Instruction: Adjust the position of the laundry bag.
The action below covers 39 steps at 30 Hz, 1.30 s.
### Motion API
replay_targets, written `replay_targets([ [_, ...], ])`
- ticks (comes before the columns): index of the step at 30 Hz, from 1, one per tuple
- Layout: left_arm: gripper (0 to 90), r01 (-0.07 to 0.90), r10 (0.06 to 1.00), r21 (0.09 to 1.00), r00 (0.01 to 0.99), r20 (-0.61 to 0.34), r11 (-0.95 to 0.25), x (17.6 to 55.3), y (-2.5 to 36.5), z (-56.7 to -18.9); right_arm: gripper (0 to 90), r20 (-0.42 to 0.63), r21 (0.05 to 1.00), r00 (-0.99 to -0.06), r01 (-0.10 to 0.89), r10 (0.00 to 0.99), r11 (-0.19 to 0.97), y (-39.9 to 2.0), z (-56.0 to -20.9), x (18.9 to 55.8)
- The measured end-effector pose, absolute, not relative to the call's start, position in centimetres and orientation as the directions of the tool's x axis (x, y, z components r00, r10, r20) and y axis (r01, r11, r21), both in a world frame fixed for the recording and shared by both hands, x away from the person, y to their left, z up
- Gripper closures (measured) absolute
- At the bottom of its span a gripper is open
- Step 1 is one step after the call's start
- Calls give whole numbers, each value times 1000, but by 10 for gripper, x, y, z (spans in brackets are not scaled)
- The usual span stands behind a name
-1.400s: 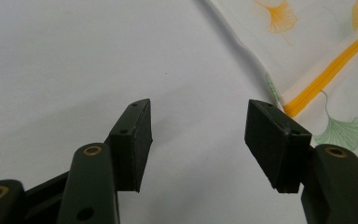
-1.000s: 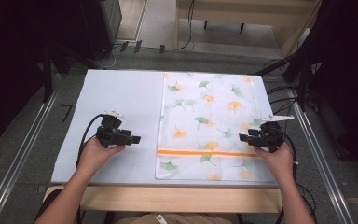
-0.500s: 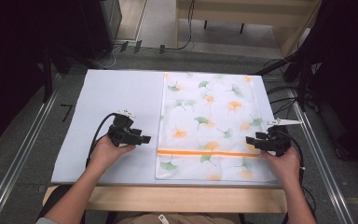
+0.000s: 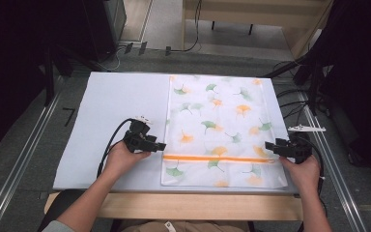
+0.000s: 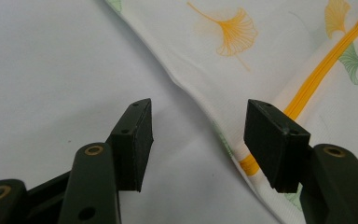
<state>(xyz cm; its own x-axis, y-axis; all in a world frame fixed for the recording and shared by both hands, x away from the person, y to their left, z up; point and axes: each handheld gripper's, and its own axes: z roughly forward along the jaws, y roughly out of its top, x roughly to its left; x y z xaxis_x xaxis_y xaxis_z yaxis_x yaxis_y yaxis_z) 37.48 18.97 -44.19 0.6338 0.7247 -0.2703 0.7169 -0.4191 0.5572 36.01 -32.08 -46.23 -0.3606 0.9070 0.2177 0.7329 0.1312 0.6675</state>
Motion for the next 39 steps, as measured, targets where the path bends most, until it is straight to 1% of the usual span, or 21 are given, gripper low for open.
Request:
replay_targets([
  [7,436,739,734,538,614,-291,-405,380,181,-450,429,218,642,-319,758,922,111,-331,-471,365],
  [11,433,726,734,547,624,-268,-417,378,173,-452,428,209,629,-317,768,925,121,-330,-475,367],
  [13,449,729,734,548,620,-276,-410,378,171,-452,420,210,630,-315,767,926,119,-330,-475,368],
  [14,464,726,742,552,618,-262,-410,378,168,-453,412,217,629,-317,769,923,116,-329,-475,368],
  [16,531,711,749,553,626,-217,-434,376,165,-452,407,239,627,-309,773,920,97,-327,-476,369],
  [18,551,718,757,559,613,-225,-415,376,163,-453,411,223,630,-322,768,920,116,-322,-475,369],
  [21,575,716,751,556,620,-226,-423,376,161,-453,431,217,628,-344,766,914,139,-315,-475,370],
  [24,617,714,746,559,623,-234,-421,376,160,-454,497,196,631,-365,757,910,168,-310,-474,371],
  [27,679,711,743,562,627,-235,-422,375,158,-455,626,193,629,-351,761,916,159,-309,-474,370],
  [28,705,708,739,562,632,-232,-429,376,158,-455,674,195,628,-343,763,919,151,-309,-474,370],
  [30,794,716,730,554,633,-258,-425,377,158,-457,755,191,623,-317,771,929,135,-308,-474,369],
  [31,823,716,728,553,634,-259,-427,377,158,-457,783,188,615,-296,779,937,122,-306,-473,370],
  [32,863,720,721,548,635,-276,-425,378,158,-457,808,183,615,-289,780,940,120,-306,-473,370],
  [33,882,730,719,539,630,-293,-420,380,159,-458,833,179,613,-280,781,943,115,-305,-473,370],
  [34,893,737,715,531,628,-307,-419,382,161,-458,846,179,611,-273,784,945,110,-305,-473,371],
  [35,899,740,714,530,625,-317,-413,383,161,-458,885,191,607,-269,788,944,102,-305,-473,371],
  [37,900,739,711,528,628,-317,-418,383,162,-457,897,211,597,-276,796,938,100,-305,-472,371],
  [39,900,730,703,528,641,-308,-434,383,162,-456,898,208,595,-284,797,936,109,-304,-470,371],
])
